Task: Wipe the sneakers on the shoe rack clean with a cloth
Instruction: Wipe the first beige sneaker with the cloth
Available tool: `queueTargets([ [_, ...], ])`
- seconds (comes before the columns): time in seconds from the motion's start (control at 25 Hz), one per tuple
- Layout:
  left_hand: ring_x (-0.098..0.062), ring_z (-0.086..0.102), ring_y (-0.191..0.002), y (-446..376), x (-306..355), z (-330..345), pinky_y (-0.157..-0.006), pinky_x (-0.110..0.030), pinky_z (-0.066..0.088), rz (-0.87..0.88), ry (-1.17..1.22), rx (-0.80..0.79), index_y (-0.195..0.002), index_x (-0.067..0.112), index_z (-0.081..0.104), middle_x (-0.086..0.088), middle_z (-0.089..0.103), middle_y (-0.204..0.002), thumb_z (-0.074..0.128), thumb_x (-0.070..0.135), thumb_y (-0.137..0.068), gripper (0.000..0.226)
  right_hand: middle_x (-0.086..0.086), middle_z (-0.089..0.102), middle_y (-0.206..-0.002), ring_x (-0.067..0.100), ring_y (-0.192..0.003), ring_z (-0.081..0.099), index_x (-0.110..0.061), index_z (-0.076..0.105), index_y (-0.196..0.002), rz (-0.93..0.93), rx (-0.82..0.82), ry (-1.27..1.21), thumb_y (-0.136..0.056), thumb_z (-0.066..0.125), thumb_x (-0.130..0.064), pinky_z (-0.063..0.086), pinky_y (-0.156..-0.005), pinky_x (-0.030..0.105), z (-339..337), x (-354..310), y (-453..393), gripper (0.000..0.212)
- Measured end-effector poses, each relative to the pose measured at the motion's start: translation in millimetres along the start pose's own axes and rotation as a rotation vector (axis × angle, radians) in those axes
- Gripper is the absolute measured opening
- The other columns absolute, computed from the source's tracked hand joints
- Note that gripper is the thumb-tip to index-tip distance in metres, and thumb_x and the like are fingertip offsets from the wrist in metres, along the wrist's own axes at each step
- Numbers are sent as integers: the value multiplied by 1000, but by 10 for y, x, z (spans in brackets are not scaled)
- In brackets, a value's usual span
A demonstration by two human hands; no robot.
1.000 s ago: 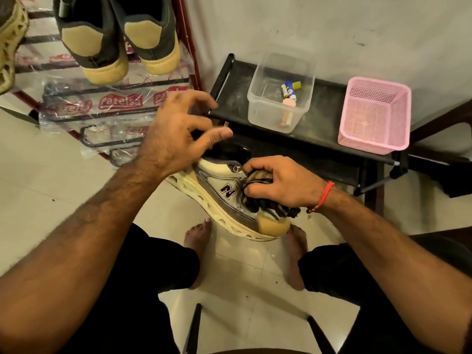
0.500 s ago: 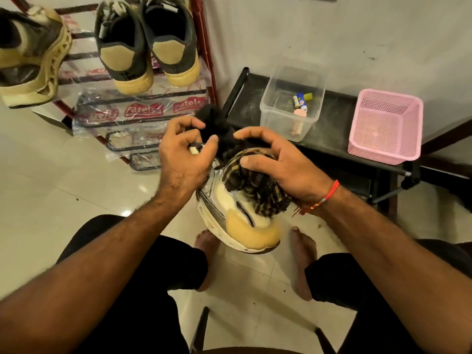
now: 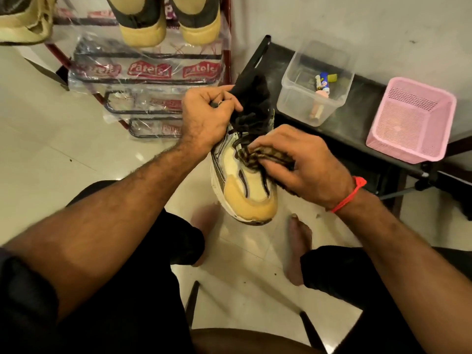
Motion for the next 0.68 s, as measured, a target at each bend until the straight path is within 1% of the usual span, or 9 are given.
queueTargets([
  [0.04, -16, 74, -94, -31, -30, -47, -90, -38, 60, -18, -14, 21, -42, 37, 61, -8, 72, -70, 54, -1, -73, 50, 11, 65, -109, 22, -100, 62, -6, 69, -119, -31, -29, 1, -93, 64, -16, 51, -93, 39, 128, -95, 22, 28],
  [0.16, -5, 73, -92, -76, -46, -150, -84, -31, 61, -31, -70, 38, -46, 30, 62, -2, 71, -63, 54, -2, -74, 44, 12, 64, -107, 23, -98, 60, -5, 68, -119, -205, -183, -42, -93, 63, -18, 50, -93, 32, 474, -460, 138, 29],
  [0.28, -6, 75, -89, -137, -42, -222, -88, -22, 57, -23, 0, 49, -47, 20, 50, 12, 67, -56, 53, 0, -74, 34, 10, 65, -108, 22, -98, 62, -6, 68, -120, 18, -1, 61, -90, 67, -14, 53, -90, 40, 74, 88, 20, 31],
  [0.36, -13, 76, -85, -172, -52, -262, -93, -29, 57, -10, 17, 74, -46, 25, 51, 7, 67, -57, 56, 3, -76, 37, 11, 65, -109, 22, -99, 63, -5, 69, -119, 47, 20, 16, -90, 69, -12, 53, -90, 40, 67, 77, 38, 30],
  [0.44, -13, 76, -87, -162, -62, -252, -91, -37, 60, -9, 3, 76, -47, 24, 51, 2, 67, -60, 56, 2, -76, 37, 12, 65, -109, 23, -99, 63, -4, 69, -119, -154, -104, -105, -91, 69, -12, 52, -92, 35, 390, -444, 140, 29],
  [0.48, -12, 76, -88, -154, -52, -228, -90, -39, 61, -4, 6, 64, -48, 20, 49, 4, 67, -59, 56, -1, -76, 36, 13, 65, -109, 24, -99, 63, -3, 69, -119, -234, -147, -133, -92, 68, -12, 52, -93, 33, 472, -578, 182, 29],
  [0.52, -12, 76, -90, -154, -45, -199, -90, -39, 60, -3, 28, 42, -49, 18, 47, 8, 67, -58, 56, -3, -76, 35, 13, 65, -109, 24, -99, 63, -3, 69, -119, -231, -149, -133, -92, 68, -12, 52, -93, 35, 442, -522, 162, 29],
  [0.6, -17, 76, -93, -180, -77, -175, -94, -39, 59, -8, 91, 22, -52, 13, 46, 7, 65, -57, 57, -4, -76, 32, 11, 65, -111, 21, -102, 63, -5, 69, -120, -20, 17, -90, -91, 69, -9, 52, -92, 41, 141, -32, 52, 29],
  [0.68, -18, 76, -88, -203, -97, -180, -92, -38, 59, -36, 151, 31, -54, 9, 47, -11, 62, -63, 59, -3, -74, 26, 9, 65, -112, 19, -104, 63, -6, 68, -120, 110, 130, -68, -91, 68, -7, 52, -92, 43, -69, 221, 62, 28],
])
Point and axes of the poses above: each hand's wrist, its own y-axis away from the middle knuckle, its own z-axis out of the palm, x = y × z, the point moved 10 cm from there along -y, towards the middle knuckle
